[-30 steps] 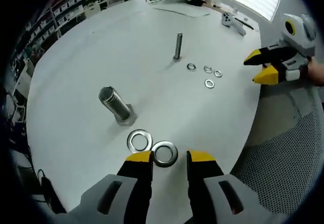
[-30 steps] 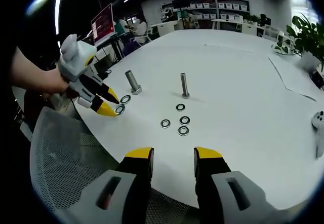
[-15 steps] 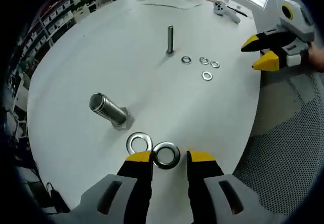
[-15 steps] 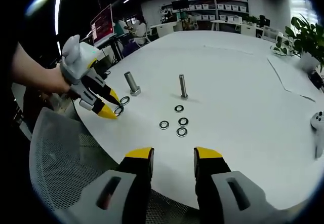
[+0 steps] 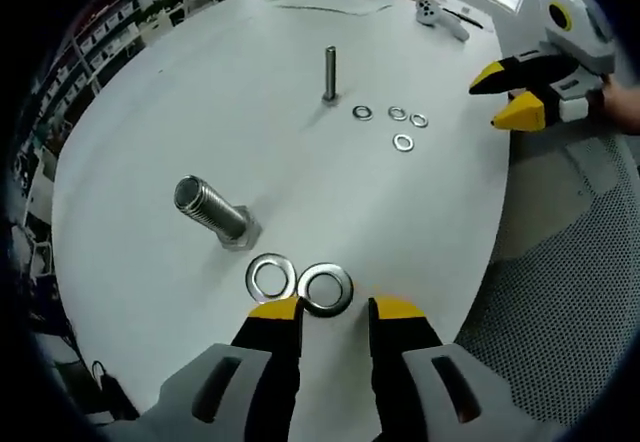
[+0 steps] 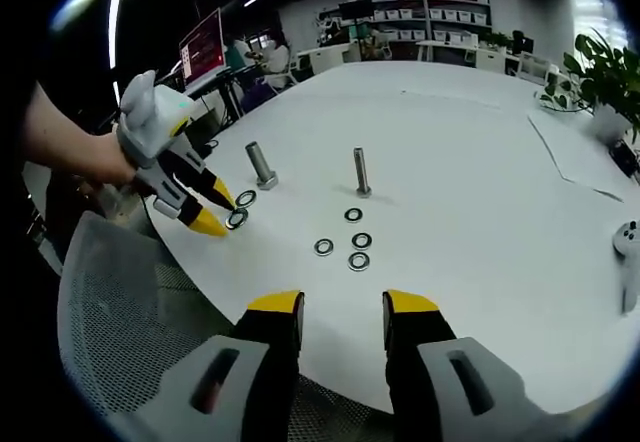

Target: Place the washer onto the threaded stud by aligning its center hole with the stud, sliding it down to the base, and recovering from edge contact or off-axis alignment until the washer reaches the visible bottom stop.

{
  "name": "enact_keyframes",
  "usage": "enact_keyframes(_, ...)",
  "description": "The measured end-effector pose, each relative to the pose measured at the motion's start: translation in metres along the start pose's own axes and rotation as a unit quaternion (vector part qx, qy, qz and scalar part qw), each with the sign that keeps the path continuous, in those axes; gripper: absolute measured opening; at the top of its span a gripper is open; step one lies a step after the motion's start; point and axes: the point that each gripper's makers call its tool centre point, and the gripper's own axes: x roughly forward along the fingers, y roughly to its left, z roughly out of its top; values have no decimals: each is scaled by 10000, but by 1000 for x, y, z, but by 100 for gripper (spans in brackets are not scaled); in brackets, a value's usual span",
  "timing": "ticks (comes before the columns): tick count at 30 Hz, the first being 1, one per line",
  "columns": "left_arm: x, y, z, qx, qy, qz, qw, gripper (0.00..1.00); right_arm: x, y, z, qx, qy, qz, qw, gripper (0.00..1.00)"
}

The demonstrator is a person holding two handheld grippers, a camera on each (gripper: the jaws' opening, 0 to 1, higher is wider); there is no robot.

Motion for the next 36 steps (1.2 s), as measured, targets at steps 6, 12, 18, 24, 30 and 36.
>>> enact_keyframes(6, 1, 1, 7, 102, -82, 46, 9999, 25, 0, -1, 0, -4, 0, -3, 10000, 34)
enact_keyframes(12, 5, -1, 11, 202, -47, 10, 9998, 26, 0, -1, 1, -8, -27, -14, 10000, 34)
enact_keyframes(18, 8, -1, 15, 383, -22, -12, 9993, 26, -1, -2, 1, -14, -35, -20, 10000, 34)
enact_keyframes(24, 9, -1, 16, 475, 21, -39, 9989, 26, 0, -2, 1, -14, -40, -22, 10000, 34)
enact_keyframes(30, 9, -3, 12, 517, 60, -79, 9986, 26, 0, -1, 1, -23, -41, -8, 10000, 34)
enact_keyframes(36, 8, -7, 7, 626, 109, -109, 9979, 26, 0, -1, 1, -29, -36, -2, 10000, 34)
